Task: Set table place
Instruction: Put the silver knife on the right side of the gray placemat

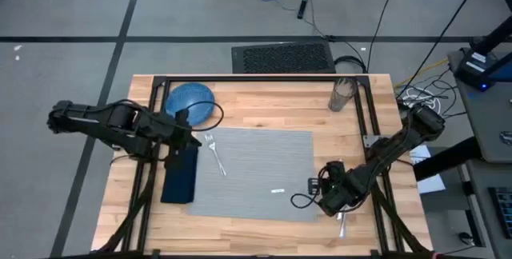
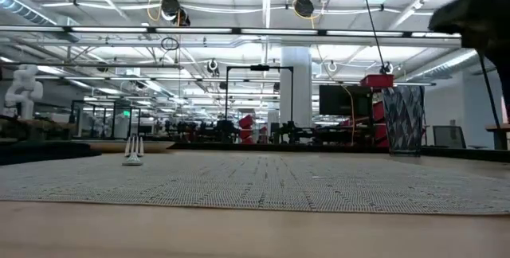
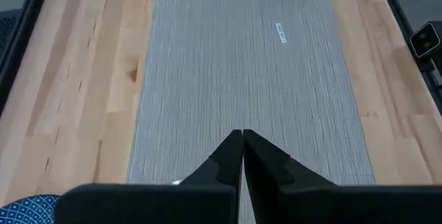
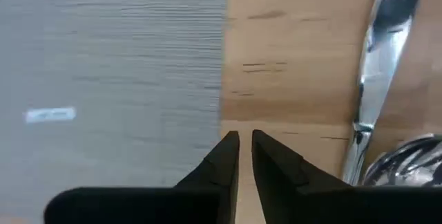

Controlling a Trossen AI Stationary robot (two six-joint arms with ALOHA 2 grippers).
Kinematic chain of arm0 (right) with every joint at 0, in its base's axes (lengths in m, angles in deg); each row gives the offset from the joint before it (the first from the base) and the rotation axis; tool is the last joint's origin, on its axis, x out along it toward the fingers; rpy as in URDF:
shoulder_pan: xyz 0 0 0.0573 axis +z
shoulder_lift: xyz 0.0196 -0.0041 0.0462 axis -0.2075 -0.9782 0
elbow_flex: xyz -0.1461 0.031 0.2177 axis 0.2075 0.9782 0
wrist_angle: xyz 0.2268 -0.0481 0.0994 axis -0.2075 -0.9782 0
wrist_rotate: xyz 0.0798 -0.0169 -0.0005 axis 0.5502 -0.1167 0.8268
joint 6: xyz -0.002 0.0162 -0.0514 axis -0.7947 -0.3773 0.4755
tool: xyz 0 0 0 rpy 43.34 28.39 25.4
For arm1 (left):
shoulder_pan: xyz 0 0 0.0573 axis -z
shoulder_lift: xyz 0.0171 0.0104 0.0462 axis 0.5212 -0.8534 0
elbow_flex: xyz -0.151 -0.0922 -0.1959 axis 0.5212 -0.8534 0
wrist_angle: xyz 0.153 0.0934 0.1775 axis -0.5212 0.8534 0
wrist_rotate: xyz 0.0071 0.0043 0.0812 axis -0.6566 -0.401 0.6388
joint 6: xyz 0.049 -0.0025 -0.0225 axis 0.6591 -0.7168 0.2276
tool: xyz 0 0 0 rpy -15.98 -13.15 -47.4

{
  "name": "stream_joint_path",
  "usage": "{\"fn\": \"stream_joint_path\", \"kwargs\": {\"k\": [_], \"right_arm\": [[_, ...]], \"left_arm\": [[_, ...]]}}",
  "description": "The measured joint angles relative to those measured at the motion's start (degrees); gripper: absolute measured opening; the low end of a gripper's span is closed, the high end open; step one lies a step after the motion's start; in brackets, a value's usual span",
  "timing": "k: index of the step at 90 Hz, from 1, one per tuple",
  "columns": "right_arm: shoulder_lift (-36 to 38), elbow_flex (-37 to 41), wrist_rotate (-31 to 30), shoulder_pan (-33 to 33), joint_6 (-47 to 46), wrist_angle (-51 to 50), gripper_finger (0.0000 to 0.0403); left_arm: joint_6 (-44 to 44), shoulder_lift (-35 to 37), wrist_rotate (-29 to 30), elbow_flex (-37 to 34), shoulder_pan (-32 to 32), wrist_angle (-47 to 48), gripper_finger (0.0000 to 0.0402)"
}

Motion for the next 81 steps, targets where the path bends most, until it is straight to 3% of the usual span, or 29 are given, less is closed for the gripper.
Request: {"fn": "stream_joint_path", "kwargs": {"k": [14, 30, 35, 50, 69, 81], "right_arm": [[0.0, -2.3, 3.0, 0.0, 9.4, 1.0, 0.0029], [0.0, -2.9, 6.1, -0.2, -5.1, 1.9, 0.0029], [0.0, -2.9, 4.0, -0.6, -4.8, 5.5, 0.0029], [1.9, -2.9, -9.8, -1.9, 1.1, 14.1, 0.0029], [11.9, -2.9, -16.6, -3.7, 9.9, 13.8, 0.0029], [19.4, -2.9, -16.5, -5.7, 13.6, 7.5, 0.0028]], "left_arm": [[1.6, 0.0, 0.3, 0.0, 0.0, 0.0, 0.0], [2.3, 0.0, 0.9, 0.0, 0.0, 0.0, 0.0], [3.3, 0.0, 1.0, 0.0, 0.0, 0.0, 0.0], [4.8, -0.1, 1.1, 0.0, 0.0, -0.1, 0.0], [5.2, -0.1, 1.1, 0.0, 0.0, -0.2, 0.0], [5.2, -0.1, 1.1, 0.0, 0.0, -0.3, 0.0]]}}
